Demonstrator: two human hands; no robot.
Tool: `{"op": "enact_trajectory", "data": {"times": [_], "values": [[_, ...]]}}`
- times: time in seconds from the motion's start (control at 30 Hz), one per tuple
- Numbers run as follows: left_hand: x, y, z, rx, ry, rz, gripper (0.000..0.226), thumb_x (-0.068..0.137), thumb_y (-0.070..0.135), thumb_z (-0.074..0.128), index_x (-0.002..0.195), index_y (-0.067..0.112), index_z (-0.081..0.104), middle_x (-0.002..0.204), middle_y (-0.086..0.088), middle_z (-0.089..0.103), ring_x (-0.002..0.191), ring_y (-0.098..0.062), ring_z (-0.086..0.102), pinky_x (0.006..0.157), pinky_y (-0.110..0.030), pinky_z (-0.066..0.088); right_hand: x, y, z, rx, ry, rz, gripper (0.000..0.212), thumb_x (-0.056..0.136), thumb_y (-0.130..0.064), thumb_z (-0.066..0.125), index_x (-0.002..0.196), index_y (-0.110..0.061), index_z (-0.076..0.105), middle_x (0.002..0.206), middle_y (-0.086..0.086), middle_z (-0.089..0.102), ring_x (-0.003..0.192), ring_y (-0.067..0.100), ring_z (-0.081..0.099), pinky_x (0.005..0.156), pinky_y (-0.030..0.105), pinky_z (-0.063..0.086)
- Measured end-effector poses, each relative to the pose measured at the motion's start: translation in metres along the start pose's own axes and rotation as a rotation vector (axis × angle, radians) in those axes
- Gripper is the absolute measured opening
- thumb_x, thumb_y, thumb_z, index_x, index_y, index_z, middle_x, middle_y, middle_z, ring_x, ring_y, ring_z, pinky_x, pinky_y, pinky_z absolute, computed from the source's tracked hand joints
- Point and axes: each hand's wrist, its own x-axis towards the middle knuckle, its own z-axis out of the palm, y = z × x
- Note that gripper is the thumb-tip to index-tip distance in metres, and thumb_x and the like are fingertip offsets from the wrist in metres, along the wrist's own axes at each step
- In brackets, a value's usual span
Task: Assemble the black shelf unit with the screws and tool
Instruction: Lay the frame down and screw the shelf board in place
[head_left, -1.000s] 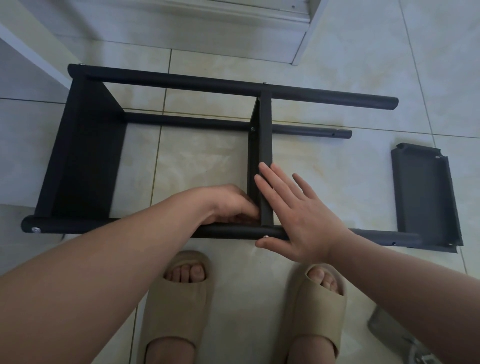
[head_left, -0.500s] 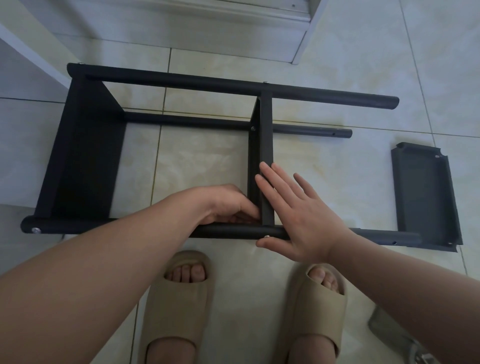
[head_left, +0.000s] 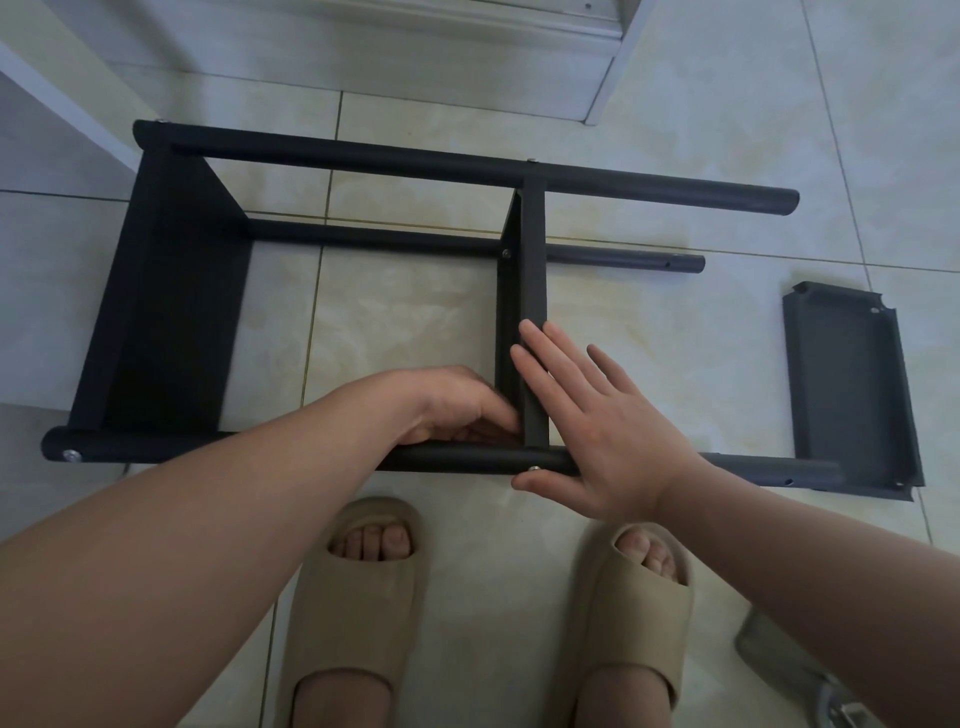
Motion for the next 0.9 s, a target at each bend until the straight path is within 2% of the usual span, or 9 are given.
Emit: {"op": "enact_trajectory", "data": {"times": [0.1, 0.2, 0.3, 0.43, 0.5, 0.6, 0.73, 0.9], "values": [[-0.0002, -0.0002, -0.0008, 0.001, -0.008, 0.014, 0.031, 0.084, 0.002, 0.065, 0.056, 0.013, 0.072, 0.065, -0.008, 0.068, 0.060, -0.019, 0.065, 0.065, -0.028, 0.050, 0.0001, -0.0001, -0.0004, -0.001, -0.003, 0.002, 0.103, 0.090, -0.079, 0.037, 0.163, -0.012, 0.007, 0.170, 0.004, -0.008, 0.157, 0.022, -0.008, 0.123, 0.056, 0.020], [-0.0011, 0.0005, -0.0011, -0.012, -0.017, 0.002, 0.029, 0.083, 0.002, 0.065, 0.057, 0.013, 0.073, 0.065, -0.008, 0.068, 0.061, -0.019, 0.066, 0.066, -0.029, 0.050, 0.0001, -0.0003, -0.0014, -0.002, -0.007, 0.004, 0.103, 0.090, -0.079, 0.037, 0.163, -0.012, 0.007, 0.170, 0.004, -0.008, 0.157, 0.022, -0.009, 0.123, 0.055, 0.019], [-0.0005, 0.0011, -0.0014, -0.017, -0.038, -0.027, 0.018, 0.084, 0.004, 0.064, 0.070, 0.009, 0.075, 0.072, -0.011, 0.071, 0.066, -0.021, 0.067, 0.068, -0.029, 0.052, -0.0002, -0.0006, -0.0021, 0.005, -0.006, 0.004, 0.103, 0.090, -0.078, 0.038, 0.163, -0.012, 0.007, 0.170, 0.004, -0.008, 0.157, 0.022, -0.009, 0.123, 0.055, 0.020], [0.0007, 0.0006, -0.0004, -0.011, -0.033, -0.020, 0.013, 0.088, 0.009, 0.063, 0.091, 0.005, 0.074, 0.094, -0.018, 0.074, 0.084, -0.028, 0.070, 0.086, -0.037, 0.054, -0.0001, -0.0010, -0.0021, 0.005, -0.010, 0.006, 0.103, 0.090, -0.078, 0.039, 0.163, -0.013, 0.006, 0.170, 0.003, -0.008, 0.157, 0.021, -0.009, 0.123, 0.055, 0.019], [0.0023, -0.0007, -0.0004, 0.041, -0.017, 0.025, 0.014, 0.088, 0.009, 0.065, 0.079, 0.011, 0.075, 0.087, -0.015, 0.074, 0.077, -0.025, 0.070, 0.077, -0.033, 0.056, -0.0001, -0.0010, -0.0021, 0.003, -0.015, 0.007, 0.103, 0.090, -0.078, 0.038, 0.163, -0.013, 0.006, 0.170, 0.004, -0.009, 0.157, 0.021, -0.009, 0.123, 0.054, 0.019], [0.0032, -0.0025, -0.0025, 0.050, -0.040, 0.031, 0.032, 0.088, 0.004, 0.063, 0.062, 0.017, 0.077, 0.074, -0.008, 0.072, 0.065, -0.018, 0.069, 0.062, -0.025, 0.053, 0.0000, -0.0009, -0.0020, -0.005, -0.021, 0.006, 0.103, 0.090, -0.079, 0.037, 0.163, -0.013, 0.005, 0.170, 0.004, -0.010, 0.157, 0.022, -0.010, 0.123, 0.054, 0.019], [0.0030, -0.0030, -0.0051, 0.016, -0.098, -0.004, 0.035, 0.086, 0.001, 0.058, 0.062, 0.017, 0.077, 0.071, -0.006, 0.072, 0.067, -0.018, 0.070, 0.066, -0.027, 0.053, -0.0001, -0.0011, -0.0020, 0.001, -0.016, 0.007, 0.102, 0.090, -0.079, 0.037, 0.163, -0.013, 0.006, 0.170, 0.004, -0.009, 0.157, 0.022, -0.009, 0.123, 0.055, 0.019], [0.0043, -0.0021, -0.0025, 0.031, -0.074, -0.004, 0.021, 0.087, 0.007, 0.063, 0.073, 0.013, 0.077, 0.083, -0.012, 0.075, 0.077, -0.024, 0.071, 0.076, -0.032, 0.055, 0.0000, -0.0015, -0.0022, 0.001, -0.017, 0.007, 0.102, 0.090, -0.079, 0.036, 0.163, -0.012, 0.007, 0.170, 0.004, -0.009, 0.157, 0.022, -0.009, 0.123, 0.055, 0.019]]}}
